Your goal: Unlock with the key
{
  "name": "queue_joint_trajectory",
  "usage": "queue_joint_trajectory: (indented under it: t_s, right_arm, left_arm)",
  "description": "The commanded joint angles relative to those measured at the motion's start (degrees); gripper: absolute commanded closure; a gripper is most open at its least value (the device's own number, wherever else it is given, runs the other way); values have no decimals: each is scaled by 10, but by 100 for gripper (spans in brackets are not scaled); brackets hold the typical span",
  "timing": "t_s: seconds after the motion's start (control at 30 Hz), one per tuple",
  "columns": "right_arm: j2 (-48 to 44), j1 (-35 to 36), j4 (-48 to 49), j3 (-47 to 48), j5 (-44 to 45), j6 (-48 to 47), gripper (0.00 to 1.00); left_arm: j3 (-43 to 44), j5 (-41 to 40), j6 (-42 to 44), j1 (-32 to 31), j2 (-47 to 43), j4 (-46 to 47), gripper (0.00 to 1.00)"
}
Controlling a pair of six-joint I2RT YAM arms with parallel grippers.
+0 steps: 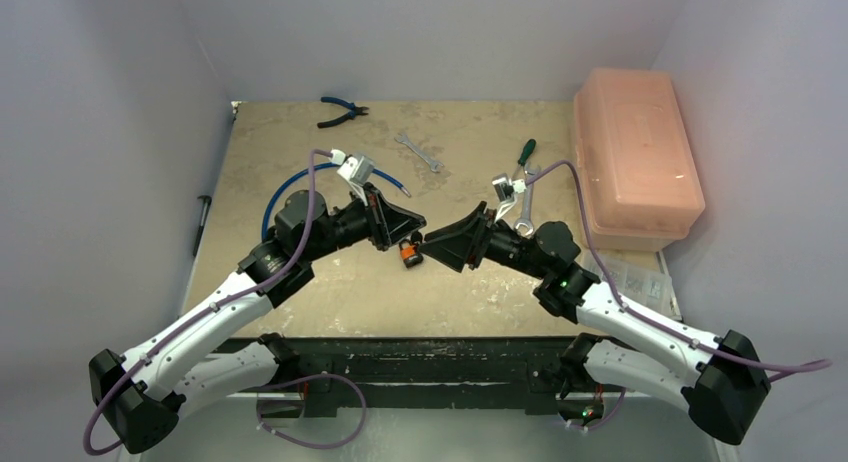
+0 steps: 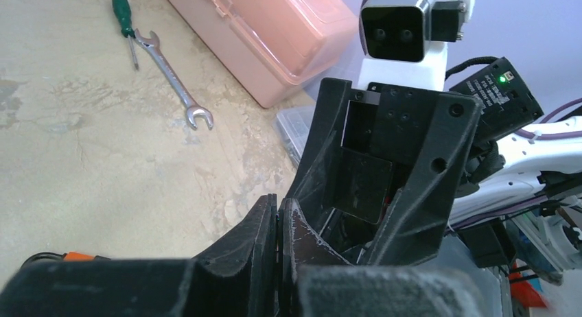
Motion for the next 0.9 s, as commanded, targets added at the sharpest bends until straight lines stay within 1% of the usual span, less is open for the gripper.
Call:
queue_joint_trajectory:
  t_s: [0.0, 0.07, 0.33, 0.67, 0.87]
  right_arm:
    - [-15, 1, 21, 18, 9, -6, 41]
    - [-15, 1, 24, 18, 11, -6, 43]
    - [2, 1, 31, 30, 16, -5, 45]
    - [35, 1, 44, 55, 15, -1, 46]
    - [48, 1, 55, 64, 4, 3, 52]
  left_arm:
    - [4, -22, -11, 1, -6, 34, 100]
    - [6, -23, -14, 1, -6, 36, 100]
    - [1, -26, -24, 1, -7, 50, 100]
    - [-4, -25, -31, 1, -9, 63, 100]
    - [-6, -32, -33, 1, -10, 65, 100]
